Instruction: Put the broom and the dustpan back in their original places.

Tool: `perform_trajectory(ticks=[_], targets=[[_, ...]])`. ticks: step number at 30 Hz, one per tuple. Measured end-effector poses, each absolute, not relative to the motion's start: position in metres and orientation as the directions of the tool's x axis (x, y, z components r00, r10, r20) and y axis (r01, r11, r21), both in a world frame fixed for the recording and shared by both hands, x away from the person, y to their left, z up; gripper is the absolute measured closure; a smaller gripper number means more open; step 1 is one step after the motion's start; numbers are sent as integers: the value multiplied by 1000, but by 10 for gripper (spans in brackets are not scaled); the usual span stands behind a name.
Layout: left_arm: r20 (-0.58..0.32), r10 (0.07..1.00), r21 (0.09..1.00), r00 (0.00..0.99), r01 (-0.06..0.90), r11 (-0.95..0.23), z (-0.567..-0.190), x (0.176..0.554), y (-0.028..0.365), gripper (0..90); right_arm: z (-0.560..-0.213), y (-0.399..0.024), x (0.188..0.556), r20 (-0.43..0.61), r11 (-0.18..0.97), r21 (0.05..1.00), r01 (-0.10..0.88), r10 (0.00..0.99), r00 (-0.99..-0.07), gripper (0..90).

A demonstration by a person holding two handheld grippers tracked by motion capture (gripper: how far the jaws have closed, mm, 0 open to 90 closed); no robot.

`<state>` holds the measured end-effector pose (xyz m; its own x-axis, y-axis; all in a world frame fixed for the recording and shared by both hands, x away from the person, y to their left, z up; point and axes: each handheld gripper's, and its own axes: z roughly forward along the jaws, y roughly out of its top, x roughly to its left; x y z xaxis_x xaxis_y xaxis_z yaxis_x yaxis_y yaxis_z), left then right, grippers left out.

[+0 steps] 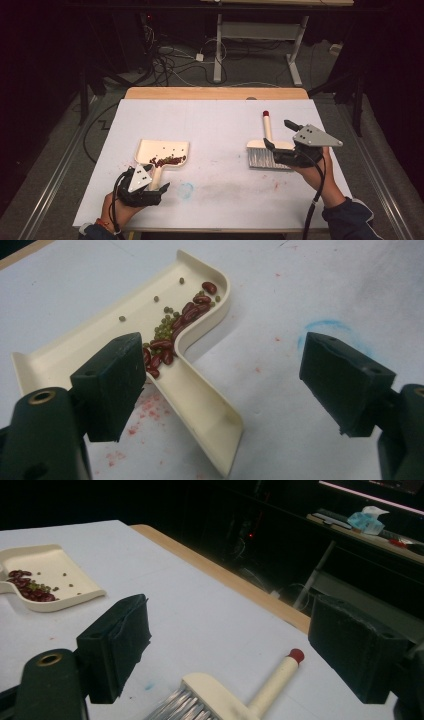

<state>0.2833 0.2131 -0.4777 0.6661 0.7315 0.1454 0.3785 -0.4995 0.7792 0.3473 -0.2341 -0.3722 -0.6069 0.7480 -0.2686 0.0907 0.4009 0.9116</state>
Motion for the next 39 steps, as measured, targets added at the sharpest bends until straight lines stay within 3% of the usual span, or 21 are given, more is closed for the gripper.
perform_trajectory(ticks=[22, 30, 39], targets=[[173, 732, 785, 659, 356, -507, -476, 284, 213, 166, -407, -270, 321, -282, 420, 903, 97, 745, -605, 166], [171, 733, 784, 658, 360, -506, -476, 286, 211, 166, -425, -279, 308, -331, 475, 877, 80, 714, -617, 163], [180, 725, 788, 665, 343, -511, -475, 290, 209, 166, -445, -287, 299, -291, 459, 879, 127, 729, -619, 165]])
